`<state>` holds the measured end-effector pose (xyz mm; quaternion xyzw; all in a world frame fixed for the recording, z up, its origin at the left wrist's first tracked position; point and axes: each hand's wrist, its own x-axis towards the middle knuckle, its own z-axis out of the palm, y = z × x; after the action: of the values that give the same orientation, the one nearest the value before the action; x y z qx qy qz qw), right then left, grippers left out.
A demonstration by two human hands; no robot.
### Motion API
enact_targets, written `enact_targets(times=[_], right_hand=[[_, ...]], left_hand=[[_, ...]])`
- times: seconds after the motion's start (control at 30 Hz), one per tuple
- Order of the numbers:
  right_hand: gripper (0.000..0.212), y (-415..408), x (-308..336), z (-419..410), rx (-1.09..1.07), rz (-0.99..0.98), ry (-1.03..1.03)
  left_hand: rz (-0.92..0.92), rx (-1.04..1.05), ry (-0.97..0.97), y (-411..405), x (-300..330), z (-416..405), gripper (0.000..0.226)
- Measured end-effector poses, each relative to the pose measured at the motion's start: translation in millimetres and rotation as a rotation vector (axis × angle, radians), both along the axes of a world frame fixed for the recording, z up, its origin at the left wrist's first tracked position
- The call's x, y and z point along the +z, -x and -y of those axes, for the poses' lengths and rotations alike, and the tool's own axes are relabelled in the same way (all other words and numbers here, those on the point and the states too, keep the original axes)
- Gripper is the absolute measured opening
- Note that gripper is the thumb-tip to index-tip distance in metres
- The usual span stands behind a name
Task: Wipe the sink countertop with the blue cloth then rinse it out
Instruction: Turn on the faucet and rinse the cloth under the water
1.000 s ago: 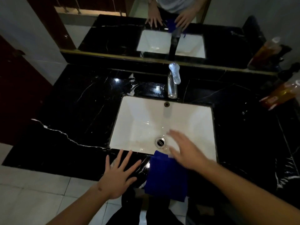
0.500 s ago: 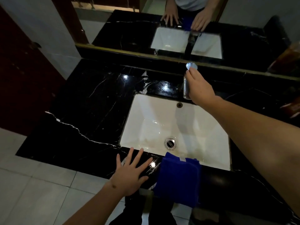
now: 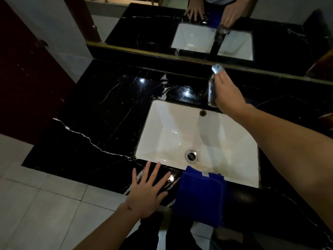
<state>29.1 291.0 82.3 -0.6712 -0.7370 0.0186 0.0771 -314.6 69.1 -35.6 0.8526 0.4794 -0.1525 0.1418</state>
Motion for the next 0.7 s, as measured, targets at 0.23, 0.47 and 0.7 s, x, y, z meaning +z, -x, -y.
enact_targets(times=[0.23, 0.47, 0.7], right_hand=[[0.077, 1, 16, -4, -0.012, -0.005, -0.034], [0.072, 3, 24, -4, -0.015, -0.007, -0.010], [0.054, -2, 33, -12, -0.007, 0.004, 0.032]], left_hand=[[0.037, 0.048, -0.029, -3, -4, 6, 0.069], [0.040, 0.057, -0.069, -6, -9, 9, 0.070], [0.026, 0.065, -0.052, -7, -9, 10, 0.067]])
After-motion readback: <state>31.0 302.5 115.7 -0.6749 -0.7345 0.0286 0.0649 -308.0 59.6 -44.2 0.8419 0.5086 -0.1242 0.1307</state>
